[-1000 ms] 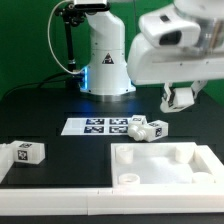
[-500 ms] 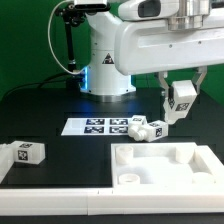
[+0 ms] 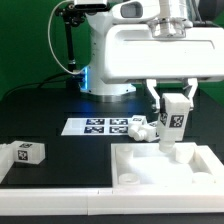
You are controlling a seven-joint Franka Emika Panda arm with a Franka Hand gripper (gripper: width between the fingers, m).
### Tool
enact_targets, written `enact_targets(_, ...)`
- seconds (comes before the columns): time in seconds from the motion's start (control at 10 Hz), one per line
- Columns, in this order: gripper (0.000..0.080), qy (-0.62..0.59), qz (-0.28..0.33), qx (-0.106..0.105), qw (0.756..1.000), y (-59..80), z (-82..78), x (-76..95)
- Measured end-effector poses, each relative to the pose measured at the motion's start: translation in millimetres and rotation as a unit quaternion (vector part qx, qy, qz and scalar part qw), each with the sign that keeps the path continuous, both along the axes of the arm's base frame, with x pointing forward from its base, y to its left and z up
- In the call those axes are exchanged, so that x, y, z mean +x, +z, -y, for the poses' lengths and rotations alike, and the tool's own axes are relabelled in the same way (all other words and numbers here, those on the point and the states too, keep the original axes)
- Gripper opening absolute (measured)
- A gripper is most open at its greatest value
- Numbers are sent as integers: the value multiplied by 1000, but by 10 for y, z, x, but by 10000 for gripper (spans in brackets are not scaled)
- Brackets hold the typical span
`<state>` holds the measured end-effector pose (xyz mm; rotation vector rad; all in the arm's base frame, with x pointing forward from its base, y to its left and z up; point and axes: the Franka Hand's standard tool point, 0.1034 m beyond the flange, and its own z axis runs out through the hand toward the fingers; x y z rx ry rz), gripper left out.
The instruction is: Assemble one leg
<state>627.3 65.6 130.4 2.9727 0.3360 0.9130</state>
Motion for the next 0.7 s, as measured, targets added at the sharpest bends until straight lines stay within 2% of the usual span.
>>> enact_targets(0.1,285,0,12,-4,1000,-49,58,-14)
enact_targets(0.2,285,-8,34,-7,999,-27,124,5)
enact_targets(0.4,285,-4,25,-5,1000,-62,76,-12)
enact_targets(0.6,285,-11,21,22,999,-80,-224,120)
enact_targets(0.7,285,-14,21,28,999,-100,-284,153)
